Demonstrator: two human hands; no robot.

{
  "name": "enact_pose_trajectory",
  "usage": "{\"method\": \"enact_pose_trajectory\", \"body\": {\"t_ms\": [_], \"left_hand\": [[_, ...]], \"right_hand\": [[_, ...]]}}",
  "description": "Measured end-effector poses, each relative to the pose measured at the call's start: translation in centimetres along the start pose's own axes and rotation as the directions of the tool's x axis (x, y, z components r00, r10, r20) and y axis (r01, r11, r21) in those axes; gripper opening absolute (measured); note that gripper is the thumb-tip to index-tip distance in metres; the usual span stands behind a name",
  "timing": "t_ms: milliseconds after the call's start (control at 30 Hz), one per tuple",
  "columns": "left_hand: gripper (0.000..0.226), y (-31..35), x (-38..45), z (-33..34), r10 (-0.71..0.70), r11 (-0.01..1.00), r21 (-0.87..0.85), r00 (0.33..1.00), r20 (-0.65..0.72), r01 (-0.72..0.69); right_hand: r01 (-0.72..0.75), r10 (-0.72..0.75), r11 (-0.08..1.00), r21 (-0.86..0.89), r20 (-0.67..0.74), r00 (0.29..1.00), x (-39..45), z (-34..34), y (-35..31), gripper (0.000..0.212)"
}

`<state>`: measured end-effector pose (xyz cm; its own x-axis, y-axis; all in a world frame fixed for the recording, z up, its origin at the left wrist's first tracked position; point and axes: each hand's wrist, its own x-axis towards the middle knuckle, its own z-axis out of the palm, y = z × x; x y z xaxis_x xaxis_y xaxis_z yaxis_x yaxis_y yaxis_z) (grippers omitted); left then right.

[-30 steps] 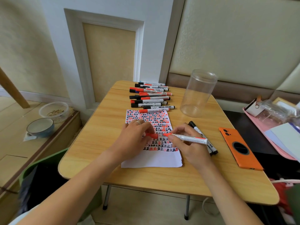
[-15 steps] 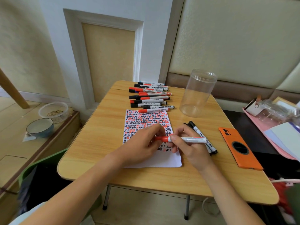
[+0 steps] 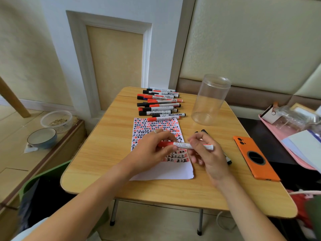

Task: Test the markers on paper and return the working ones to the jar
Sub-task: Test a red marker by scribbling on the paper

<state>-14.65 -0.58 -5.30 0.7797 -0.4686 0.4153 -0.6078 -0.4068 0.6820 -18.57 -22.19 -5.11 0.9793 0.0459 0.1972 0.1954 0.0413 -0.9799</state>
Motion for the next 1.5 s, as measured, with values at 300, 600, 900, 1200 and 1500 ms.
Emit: {"method": "enact_pose_trajectory", "body": {"t_ms": [300,600,900,1200,1500], "left_hand": [[0.034,0.2,-0.5,0.4,-0.087,0.979,-0.186,0.996,0.015,0.088],[0.009,-0.2,-0.4,0.5,-0.086,0.947,-0.305,0.993,0.076,0.105],[0.009,-0.2,-0.4,0.4,-0.017,0.969,-0.246,0.999,0.031,0.024],[0.018,0.0,-0.5,0.5,-0.027,0.992,-0.124,0.998,0.05,0.033],[0.055,-4.0,-0.9,-2.1,-0.243,0.803,0.558,0.97,-0.013,0.208]], "right_hand": [[0.089,-0.06,0.941,-0.326,0.098,0.993,-0.3,0.8,1.0,0.012],[0.177,-0.097,0.902,-0.394,0.214,0.972,-0.8,0.6,0.1,0.017],[0.175,-0.106,0.895,-0.411,0.186,0.977,-1.0,0.7,0.2,0.014],[0.298,-0.246,0.708,-0.641,0.171,0.954,-1.1,0.4,-0.5,0.012],[-0.049,-0.358,0.338,-0.94,-0.177,0.917,-0.8,-2.9,2.0,0.024]]}}
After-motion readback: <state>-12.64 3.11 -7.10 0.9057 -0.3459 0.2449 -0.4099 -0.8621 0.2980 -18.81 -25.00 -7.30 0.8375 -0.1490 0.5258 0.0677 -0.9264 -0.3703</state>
